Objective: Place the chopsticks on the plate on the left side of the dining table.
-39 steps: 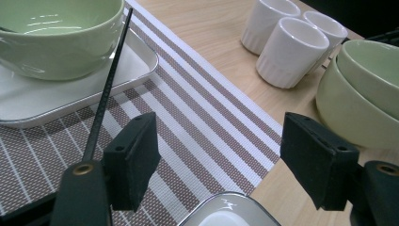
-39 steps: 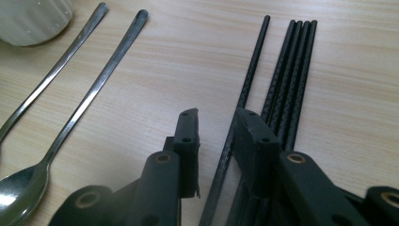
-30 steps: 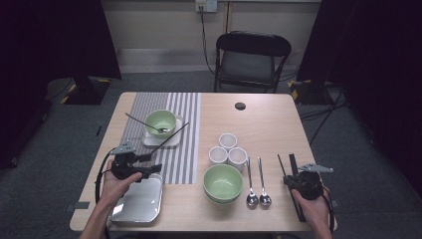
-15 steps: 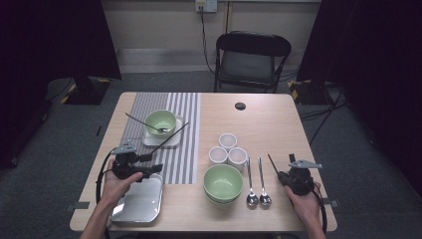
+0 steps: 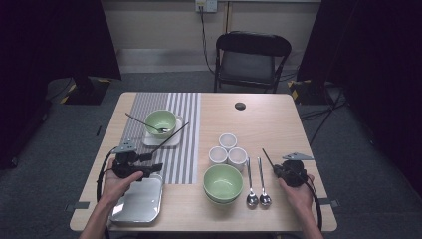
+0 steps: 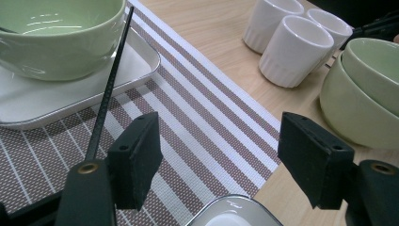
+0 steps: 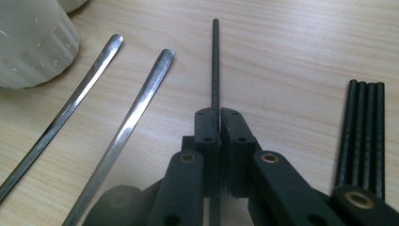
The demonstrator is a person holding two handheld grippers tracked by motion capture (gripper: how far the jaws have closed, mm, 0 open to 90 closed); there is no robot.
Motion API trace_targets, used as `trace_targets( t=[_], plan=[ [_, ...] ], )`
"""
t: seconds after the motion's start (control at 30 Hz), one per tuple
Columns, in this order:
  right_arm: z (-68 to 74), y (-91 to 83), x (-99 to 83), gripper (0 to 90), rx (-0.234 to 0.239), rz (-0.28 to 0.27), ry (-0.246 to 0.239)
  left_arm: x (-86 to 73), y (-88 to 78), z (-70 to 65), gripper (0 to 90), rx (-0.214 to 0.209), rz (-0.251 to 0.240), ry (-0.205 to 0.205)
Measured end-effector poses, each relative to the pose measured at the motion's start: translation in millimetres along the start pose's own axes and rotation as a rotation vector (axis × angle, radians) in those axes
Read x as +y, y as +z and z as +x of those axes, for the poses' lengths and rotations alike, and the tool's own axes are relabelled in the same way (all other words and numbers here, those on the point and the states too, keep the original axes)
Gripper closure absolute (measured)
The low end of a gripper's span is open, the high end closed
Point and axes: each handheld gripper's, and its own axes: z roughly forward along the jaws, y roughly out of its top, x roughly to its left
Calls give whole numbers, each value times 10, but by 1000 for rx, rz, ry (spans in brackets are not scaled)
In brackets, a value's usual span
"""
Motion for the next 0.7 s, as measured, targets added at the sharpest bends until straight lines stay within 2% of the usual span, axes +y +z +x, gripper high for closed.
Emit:
trace_targets(
  t=[0.1, 0.2, 0.4, 0.5, 0.67, 0.7],
  plan=[
    [-18, -20, -21, 792, 8, -2, 13, -2, -2, 6, 305, -2, -1, -3],
    [-38, -87, -67, 776, 2, 10, 9, -2, -6, 6, 304, -4, -1, -5],
    [-51, -244, -183, 784, -2, 44, -8, -3, -17, -10, 304, -6, -2, -9],
    [-46, -284, -219, 787, 3, 47, 0, -5, -21, -9, 304, -8, -2, -9],
    [-7, -352, -291, 792, 2, 45, -21, -7, -23, 5, 305, -5, -2, -12],
    [-1, -359, -298, 796, -1, 46, -11, -7, -23, 2, 306, -4, -3, -13]
  ],
)
